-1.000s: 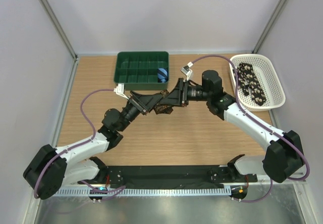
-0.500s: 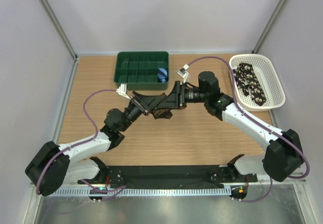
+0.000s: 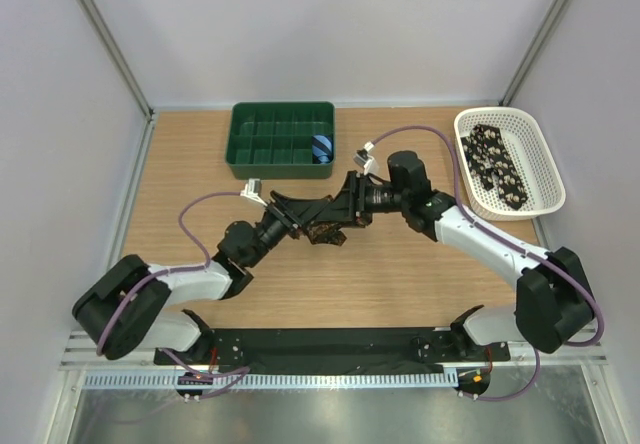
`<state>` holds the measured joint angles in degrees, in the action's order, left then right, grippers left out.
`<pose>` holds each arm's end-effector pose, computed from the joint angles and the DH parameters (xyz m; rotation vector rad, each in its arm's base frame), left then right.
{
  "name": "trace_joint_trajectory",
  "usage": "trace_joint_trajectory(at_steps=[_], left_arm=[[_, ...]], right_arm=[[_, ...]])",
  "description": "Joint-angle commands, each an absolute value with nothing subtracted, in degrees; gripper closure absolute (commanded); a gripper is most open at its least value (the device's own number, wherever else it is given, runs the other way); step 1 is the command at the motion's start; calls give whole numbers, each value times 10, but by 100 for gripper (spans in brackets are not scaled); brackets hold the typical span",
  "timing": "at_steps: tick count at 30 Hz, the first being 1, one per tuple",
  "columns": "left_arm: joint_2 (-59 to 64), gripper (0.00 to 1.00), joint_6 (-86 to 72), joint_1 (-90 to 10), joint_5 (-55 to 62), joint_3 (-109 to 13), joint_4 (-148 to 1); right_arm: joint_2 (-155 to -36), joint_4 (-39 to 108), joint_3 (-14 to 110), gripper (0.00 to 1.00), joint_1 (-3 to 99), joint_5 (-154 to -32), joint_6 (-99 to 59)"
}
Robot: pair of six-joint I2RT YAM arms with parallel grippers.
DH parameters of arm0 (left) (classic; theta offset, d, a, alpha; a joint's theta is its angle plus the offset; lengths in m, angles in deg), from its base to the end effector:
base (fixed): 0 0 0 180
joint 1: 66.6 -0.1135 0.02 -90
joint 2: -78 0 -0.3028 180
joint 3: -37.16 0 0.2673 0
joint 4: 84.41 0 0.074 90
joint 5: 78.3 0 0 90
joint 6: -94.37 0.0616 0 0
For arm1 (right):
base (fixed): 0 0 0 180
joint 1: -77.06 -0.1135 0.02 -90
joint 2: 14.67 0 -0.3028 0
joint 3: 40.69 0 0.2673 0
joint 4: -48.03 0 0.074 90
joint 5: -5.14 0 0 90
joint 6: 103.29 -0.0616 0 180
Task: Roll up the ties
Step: Roll the tie
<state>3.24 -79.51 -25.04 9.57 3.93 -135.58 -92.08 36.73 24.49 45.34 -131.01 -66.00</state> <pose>0.2036 -0.1836 0.2511 -0.5718 1.5796 -1.7819 0.2507 0.2072 0.3058 -0.2038 2.2822 1.6679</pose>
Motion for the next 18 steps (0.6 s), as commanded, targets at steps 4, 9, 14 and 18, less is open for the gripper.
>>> trace_joint_trajectory(at_steps=[4,9,14,18], left_arm=[[-86,56,-864,-239,89,70,-1554],[-164,45,-897,-225,86,62,-1601],[-170,40,-935,-221,113,70,-1600],[-189,40,-949,-221,109,56,-1600]], right_arm=[[-914,385,191,95,460,-1279,-675],[-924,405,150,95,467,-1271,-682],[-938,468,103,95,487,-1275,-726],[-947,497,95,95,488,-1278,-745]])
